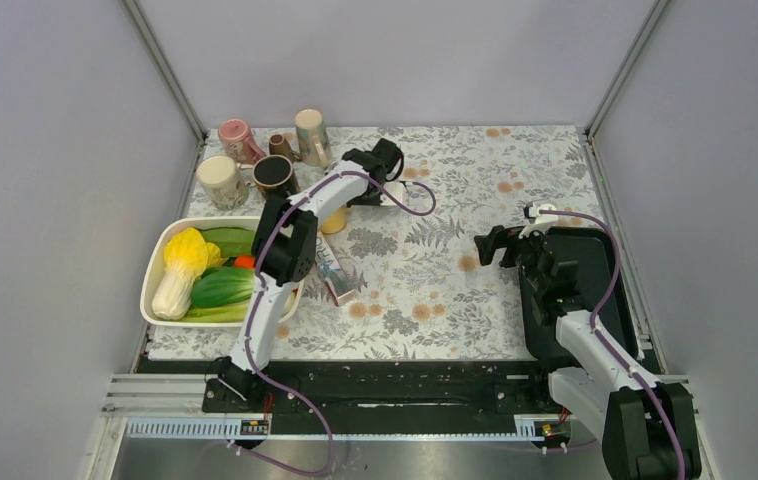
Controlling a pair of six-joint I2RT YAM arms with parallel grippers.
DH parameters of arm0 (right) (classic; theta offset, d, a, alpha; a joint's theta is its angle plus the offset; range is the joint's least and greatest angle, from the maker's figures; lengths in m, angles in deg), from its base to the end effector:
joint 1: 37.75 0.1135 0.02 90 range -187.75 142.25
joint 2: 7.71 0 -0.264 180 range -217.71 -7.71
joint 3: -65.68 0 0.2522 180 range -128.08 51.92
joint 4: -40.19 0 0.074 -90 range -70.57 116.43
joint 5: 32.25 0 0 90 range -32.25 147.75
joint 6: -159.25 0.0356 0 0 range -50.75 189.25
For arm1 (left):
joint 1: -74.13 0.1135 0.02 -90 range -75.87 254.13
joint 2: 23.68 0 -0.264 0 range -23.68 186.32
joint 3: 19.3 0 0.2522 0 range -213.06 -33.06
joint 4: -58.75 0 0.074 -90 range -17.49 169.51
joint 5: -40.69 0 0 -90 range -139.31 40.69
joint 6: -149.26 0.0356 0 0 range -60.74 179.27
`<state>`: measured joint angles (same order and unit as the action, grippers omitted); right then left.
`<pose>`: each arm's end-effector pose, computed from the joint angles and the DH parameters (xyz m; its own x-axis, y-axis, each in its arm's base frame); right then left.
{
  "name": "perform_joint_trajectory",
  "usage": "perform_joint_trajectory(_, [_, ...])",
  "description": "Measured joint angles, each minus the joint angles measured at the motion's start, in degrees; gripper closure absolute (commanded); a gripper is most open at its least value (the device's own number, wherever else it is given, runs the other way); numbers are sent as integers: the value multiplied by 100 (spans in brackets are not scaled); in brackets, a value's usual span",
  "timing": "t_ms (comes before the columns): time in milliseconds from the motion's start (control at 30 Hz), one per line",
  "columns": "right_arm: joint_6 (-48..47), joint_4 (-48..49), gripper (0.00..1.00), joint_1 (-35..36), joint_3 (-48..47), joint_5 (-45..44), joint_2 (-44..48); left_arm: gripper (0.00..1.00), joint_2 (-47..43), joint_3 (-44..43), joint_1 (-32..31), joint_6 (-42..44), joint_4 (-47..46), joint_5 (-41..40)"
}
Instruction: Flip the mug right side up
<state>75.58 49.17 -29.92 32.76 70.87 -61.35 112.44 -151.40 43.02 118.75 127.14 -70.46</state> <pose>0.2028 0.0360 0.2148 -0.2392 0.0755 -0.9680 -0.3285 0.9319 0.1539 0.4298 -0.2444 0.1766 -0.0796 0.9865 0.1429 0.9004 0.0097 0.4350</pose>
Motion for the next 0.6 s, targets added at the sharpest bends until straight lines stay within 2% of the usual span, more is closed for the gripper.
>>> perform_joint_trajectory(233, [94,-221,0,0,-140,249,2,100,-459,463,-28,-697,-424,175])
perform_joint_trajectory(333, [256,-509,0,7,-442,542,0,100,-1003,951,-33,-1222,-841,490])
perform_joint_trajectory(433, [590,-378,1,122,-686,896,-105,100,-1714,1473,-35,-1683,-1266,778])
perform_joint_trajectory(500, [892,-98,1,400,-815,1036,-424,100,-2157,1746,-42,-2009,-1532,999])
perform_joint_trajectory(600, [1386,256,1,909,-1158,1331,-1381,100,-2538,1888,-44,-2503,-1755,1377])
